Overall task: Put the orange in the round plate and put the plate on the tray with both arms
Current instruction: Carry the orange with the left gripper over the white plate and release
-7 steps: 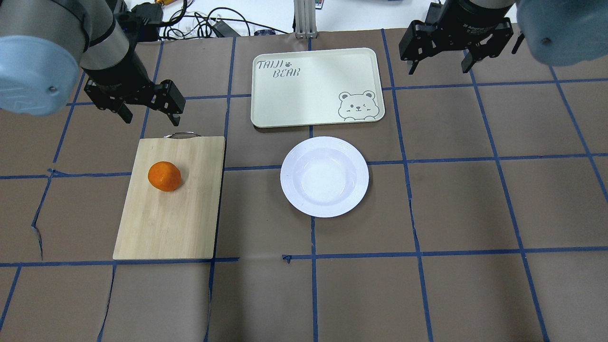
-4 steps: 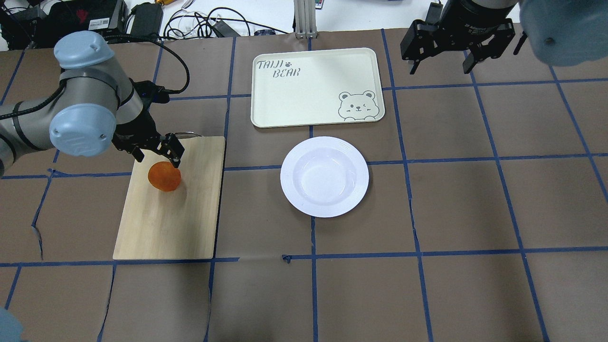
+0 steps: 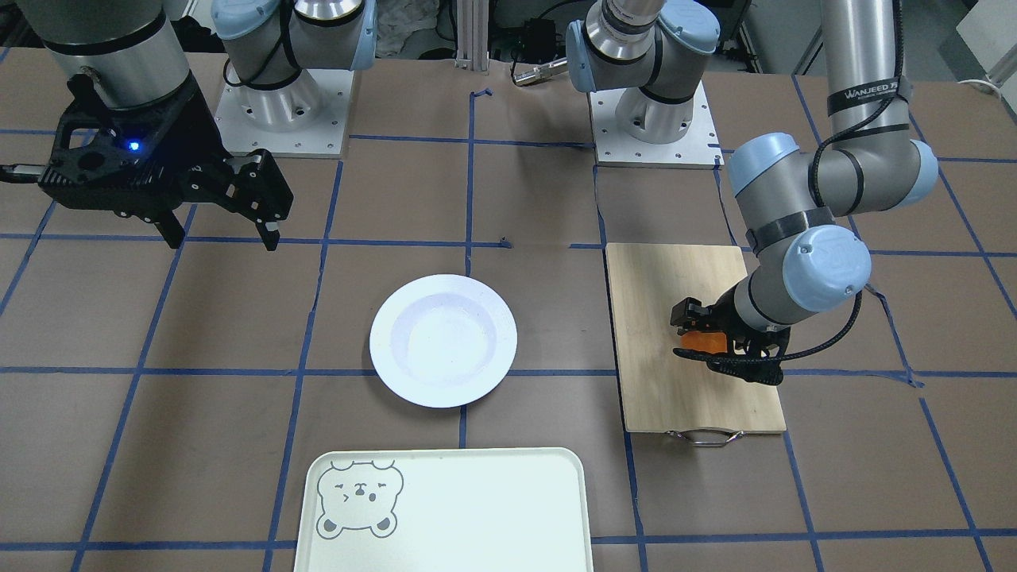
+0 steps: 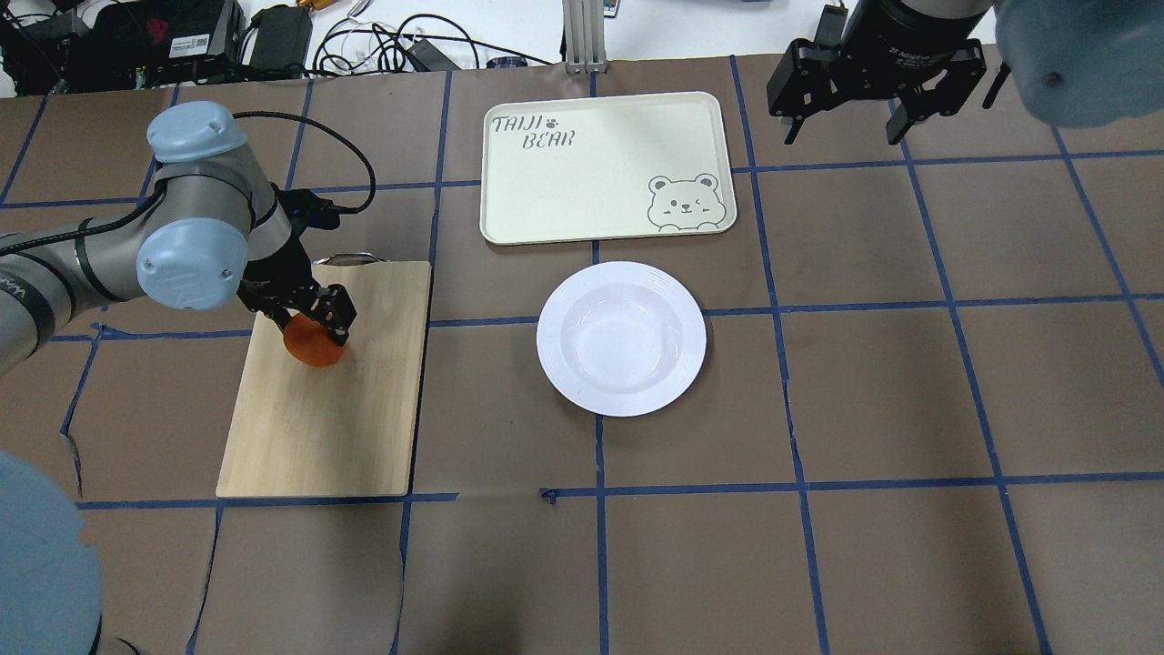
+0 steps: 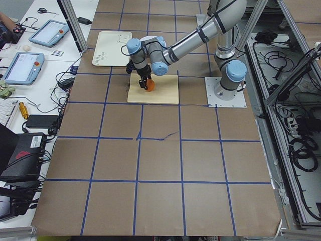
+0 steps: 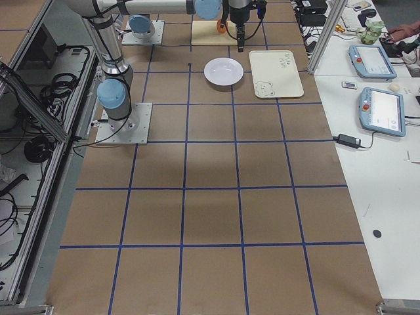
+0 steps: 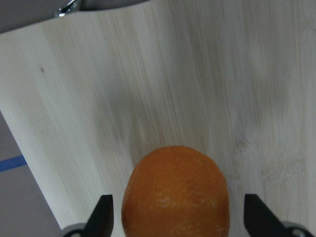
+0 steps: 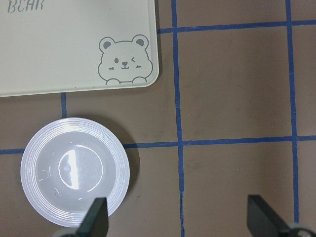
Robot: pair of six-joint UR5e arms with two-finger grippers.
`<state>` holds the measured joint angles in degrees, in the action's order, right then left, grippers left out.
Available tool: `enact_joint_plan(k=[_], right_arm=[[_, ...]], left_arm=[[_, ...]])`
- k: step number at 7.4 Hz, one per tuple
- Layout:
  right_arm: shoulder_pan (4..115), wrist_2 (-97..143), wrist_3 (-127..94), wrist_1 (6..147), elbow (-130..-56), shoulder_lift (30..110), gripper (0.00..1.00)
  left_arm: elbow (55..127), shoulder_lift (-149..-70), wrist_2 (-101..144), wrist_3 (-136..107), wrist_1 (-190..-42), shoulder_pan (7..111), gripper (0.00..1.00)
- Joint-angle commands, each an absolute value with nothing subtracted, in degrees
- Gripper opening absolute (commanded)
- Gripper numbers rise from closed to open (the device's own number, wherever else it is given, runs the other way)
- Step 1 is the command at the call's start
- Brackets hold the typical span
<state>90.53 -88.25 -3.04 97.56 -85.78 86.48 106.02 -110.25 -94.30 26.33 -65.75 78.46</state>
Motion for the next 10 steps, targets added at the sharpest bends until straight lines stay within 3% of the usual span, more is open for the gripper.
enact_joint_plan(k=[1, 2, 5, 10], right_arm=[[90.5, -88.2, -3.3, 97.3, -85.8, 86.5, 1.00], [90.5, -88.2, -3.3, 97.4, -85.9, 86.5, 1.00], [90.5, -88.3, -3.3, 97.2, -85.8, 86.5, 1.00], [90.5, -88.8, -3.4, 97.1, -86.0, 86.5, 1.00]], left_arm=[[105.6, -110.7, -94.3, 25.6, -65.6, 78.5, 0.14], [104.3, -110.5, -93.4, 22.9, -65.7, 79.4, 0.09], [97.8, -110.6, -86.8, -5.2, -70.6, 92.1, 0.09], [96.6, -115.9, -76.0, -44.0, -56.6, 111.7, 0.09]])
